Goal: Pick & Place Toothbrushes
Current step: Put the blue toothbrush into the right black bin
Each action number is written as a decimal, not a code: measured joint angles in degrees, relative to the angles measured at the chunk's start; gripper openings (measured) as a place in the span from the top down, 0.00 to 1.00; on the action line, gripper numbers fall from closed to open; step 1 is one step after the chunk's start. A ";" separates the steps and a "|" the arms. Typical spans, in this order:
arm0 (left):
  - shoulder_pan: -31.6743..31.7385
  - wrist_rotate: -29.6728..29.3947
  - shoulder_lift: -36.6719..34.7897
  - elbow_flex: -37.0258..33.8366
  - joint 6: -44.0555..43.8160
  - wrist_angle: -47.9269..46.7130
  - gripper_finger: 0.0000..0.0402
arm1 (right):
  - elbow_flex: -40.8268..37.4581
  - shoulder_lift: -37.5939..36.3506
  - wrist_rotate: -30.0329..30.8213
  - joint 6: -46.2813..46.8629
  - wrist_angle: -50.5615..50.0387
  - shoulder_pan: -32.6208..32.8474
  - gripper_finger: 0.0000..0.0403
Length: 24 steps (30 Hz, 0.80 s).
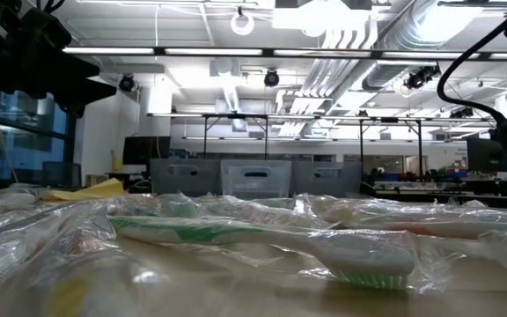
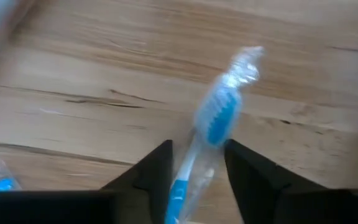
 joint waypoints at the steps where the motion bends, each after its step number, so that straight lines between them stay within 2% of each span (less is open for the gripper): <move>1: 0.00 0.01 0.00 0.00 -0.01 0.00 0.42 | 0.00 0.09 -0.03 -0.08 -0.17 0.00 0.73; 7: 0.00 0.00 0.00 0.00 0.00 0.00 0.42 | -0.08 0.12 0.00 -0.43 -0.60 0.00 0.97; 11: 0.00 0.01 0.00 0.00 0.00 0.00 0.42 | 0.31 -0.26 0.75 -1.93 -1.44 -0.02 0.98; 17: 0.00 0.00 0.00 0.00 0.00 0.00 0.42 | 7.55 -4.04 7.87 -6.56 -11.99 -2.53 0.99; 20: 0.00 0.00 0.00 0.00 -0.01 0.00 0.42 | 12.34 -6.38 12.88 -13.19 -16.37 -6.61 0.99; 24: 0.00 0.00 0.00 0.00 0.00 0.00 0.42 | 17.08 -10.00 20.37 -27.34 -18.19 -17.52 0.99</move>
